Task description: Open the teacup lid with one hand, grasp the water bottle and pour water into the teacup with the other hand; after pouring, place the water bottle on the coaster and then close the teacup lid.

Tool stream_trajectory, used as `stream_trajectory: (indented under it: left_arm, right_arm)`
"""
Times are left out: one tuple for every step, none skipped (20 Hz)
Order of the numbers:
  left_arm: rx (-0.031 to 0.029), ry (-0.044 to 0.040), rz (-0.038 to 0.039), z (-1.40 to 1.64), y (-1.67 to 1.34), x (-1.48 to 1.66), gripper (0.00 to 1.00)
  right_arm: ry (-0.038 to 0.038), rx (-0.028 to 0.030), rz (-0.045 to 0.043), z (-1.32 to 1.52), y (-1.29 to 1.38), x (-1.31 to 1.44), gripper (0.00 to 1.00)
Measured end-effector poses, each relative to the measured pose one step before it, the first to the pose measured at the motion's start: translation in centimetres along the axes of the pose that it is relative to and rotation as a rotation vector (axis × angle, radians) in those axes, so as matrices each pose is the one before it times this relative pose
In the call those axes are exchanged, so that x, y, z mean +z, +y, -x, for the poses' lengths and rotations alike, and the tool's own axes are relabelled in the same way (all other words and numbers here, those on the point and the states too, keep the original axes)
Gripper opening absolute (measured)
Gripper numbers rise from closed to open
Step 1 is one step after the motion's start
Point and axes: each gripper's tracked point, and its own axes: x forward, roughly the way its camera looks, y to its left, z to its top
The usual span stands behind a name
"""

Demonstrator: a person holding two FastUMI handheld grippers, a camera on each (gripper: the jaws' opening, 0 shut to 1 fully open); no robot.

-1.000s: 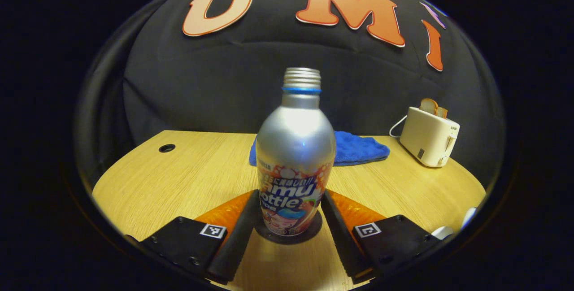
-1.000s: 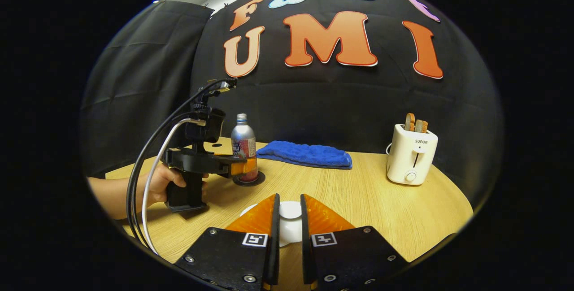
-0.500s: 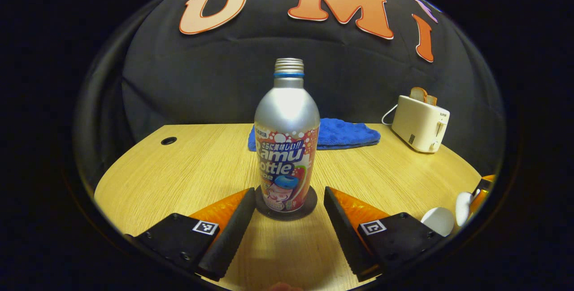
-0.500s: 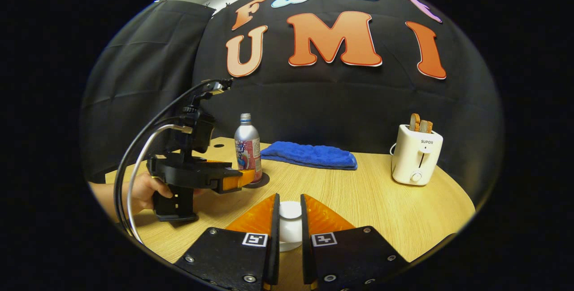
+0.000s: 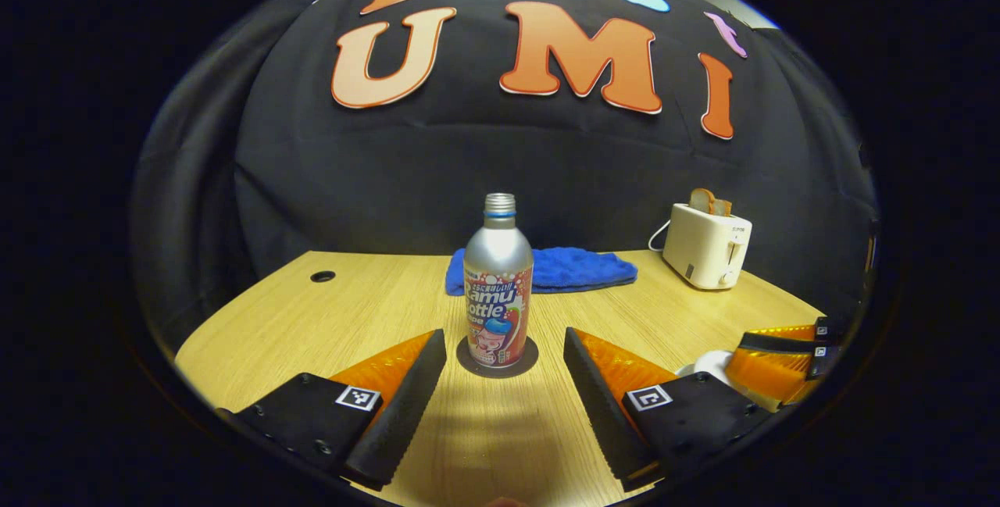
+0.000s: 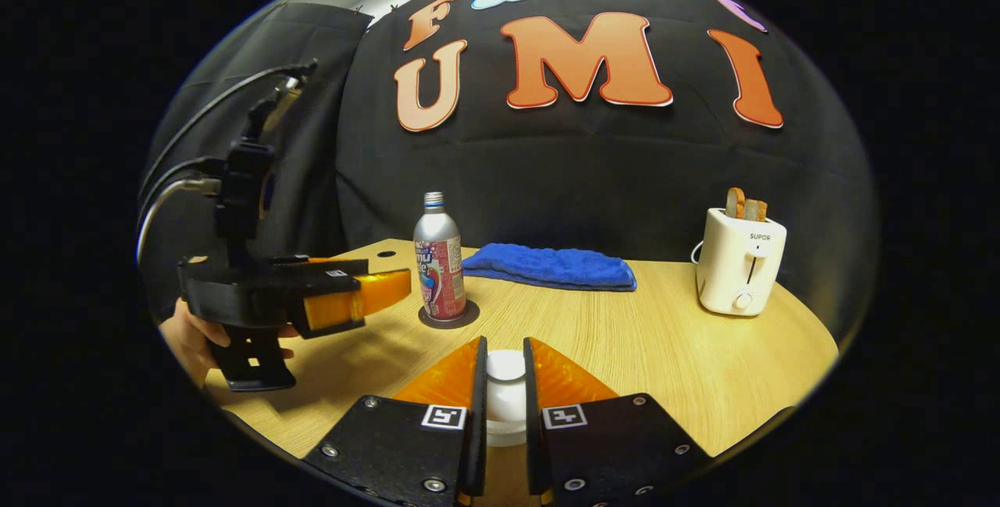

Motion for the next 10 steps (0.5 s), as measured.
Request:
stream_trajectory:
  left_arm:
    - [0.00994, -0.02107, -0.00819, 0.665, 0.207, 0.436, 0.99]
    - [0.00488, -0.02079, -0.00557, 0.564, 0.155, 0.566, 0.99]
    - [0.00361, -0.01704, -0.00201, 0.498, -0.099, 0.483, 0.99]
    - [0.0011, -0.01308, -0.00459, 0.433, 0.015, 0.363, 0.98]
    - [0.00044, -0.01034, -0.0044, 0.394, -0.087, 0.198, 0.98]
    - [0.00222, -0.00701, -0.005, 0.309, 0.064, 0.139, 0.98]
    - [0.00143, -0.00605, -0.00135, 0.167, -0.052, 0.047, 0.98]
    - [0.00132, -0.005, 0.00034, 0.188, -0.048, 0.063, 0.98]
    - [-0.00019, -0.00408, 0.00351, 0.252, 0.025, -0.049, 0.98]
    - [0.00067, -0.00287, 0.00358, 0.195, 0.095, 0.035, 0.98]
  right_arm:
    - [0.00679, -0.00055, 0.00355, -0.142, 0.055, -0.254, 0.21]
    - [0.00563, -0.00249, 0.0025, -0.096, 0.016, -0.217, 0.21]
    - [0.00573, -0.0027, 0.00097, -0.051, -0.106, -0.215, 0.21]
    - [0.00406, -0.00033, -0.00001, -0.02, 0.006, -0.235, 0.21]
    - [0.00386, -0.00037, -0.00152, -0.107, 0.045, -0.214, 0.21]
    - [0.00501, -0.00056, -0.00404, -0.098, -0.008, -0.252, 0.21]
    - [0.00551, 0.00184, -0.00365, -0.115, 0.1, -0.309, 0.21]
    - [0.00323, 0.00195, 0.00028, -0.106, 0.126, -0.217, 0.21]
    - [0.00257, 0.00194, 0.00471, -0.064, 0.125, -0.081, 0.21]
    - [-0.00788, 0.00105, 0.00321, -0.137, 0.105, 0.153, 0.21]
